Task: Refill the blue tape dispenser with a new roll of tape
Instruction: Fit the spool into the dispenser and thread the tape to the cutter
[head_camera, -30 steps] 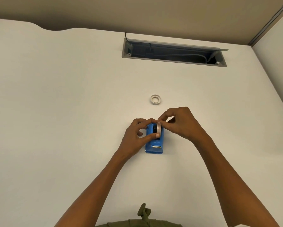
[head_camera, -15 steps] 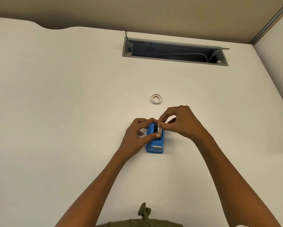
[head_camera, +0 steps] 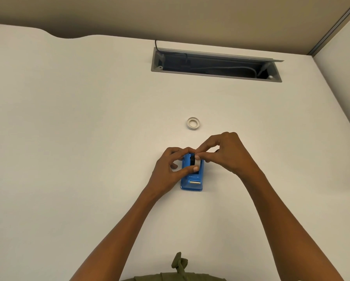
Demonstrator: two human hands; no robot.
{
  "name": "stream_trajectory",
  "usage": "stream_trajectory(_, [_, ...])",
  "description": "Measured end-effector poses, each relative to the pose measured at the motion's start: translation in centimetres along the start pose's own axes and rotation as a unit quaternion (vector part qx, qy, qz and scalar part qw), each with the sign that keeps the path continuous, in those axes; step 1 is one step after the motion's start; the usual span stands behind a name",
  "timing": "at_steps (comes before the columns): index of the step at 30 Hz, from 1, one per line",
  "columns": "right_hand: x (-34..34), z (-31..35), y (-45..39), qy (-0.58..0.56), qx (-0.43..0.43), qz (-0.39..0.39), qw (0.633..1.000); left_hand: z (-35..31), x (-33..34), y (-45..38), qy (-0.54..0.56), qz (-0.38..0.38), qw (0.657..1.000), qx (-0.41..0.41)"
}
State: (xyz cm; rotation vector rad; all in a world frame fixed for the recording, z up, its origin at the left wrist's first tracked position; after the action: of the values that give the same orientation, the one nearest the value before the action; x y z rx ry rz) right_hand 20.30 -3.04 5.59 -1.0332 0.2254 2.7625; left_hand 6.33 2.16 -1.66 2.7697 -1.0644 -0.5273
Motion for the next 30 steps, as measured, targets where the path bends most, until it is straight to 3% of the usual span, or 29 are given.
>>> stream_trajectory(8, [0.5, 0.4, -0.3, 0.045, -0.006, -0.011, 0.999, 0.2, -0.1, -0.1, 0.006, -0.007, 1.000, -0.001])
stream_trajectory(14, [-0.1, -0.8, 0.1, -0.037, 0.035, -0.011, 0.999, 0.2, -0.1, -0.1, 0.002, -0.002, 1.000, 0.004])
stream_trajectory(30, [0.4, 1.9, 0.1, 0.133, -0.059, 0.007, 0.989, 0.4, 0.0, -0.2, -0.007, -0.010, 1.000, 0.019])
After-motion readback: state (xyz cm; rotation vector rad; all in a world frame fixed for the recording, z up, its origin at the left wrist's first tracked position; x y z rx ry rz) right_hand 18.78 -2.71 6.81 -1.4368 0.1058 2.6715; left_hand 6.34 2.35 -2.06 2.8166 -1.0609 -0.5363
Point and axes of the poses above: each hand's wrist, its own y-axis away from the middle knuckle, its own x-axis out of the palm, z = x × y, the point moved 6 cm from there along -y, towards the middle knuckle, and after that the axes turned 10 degrees about -x, right-handed, at the moved point
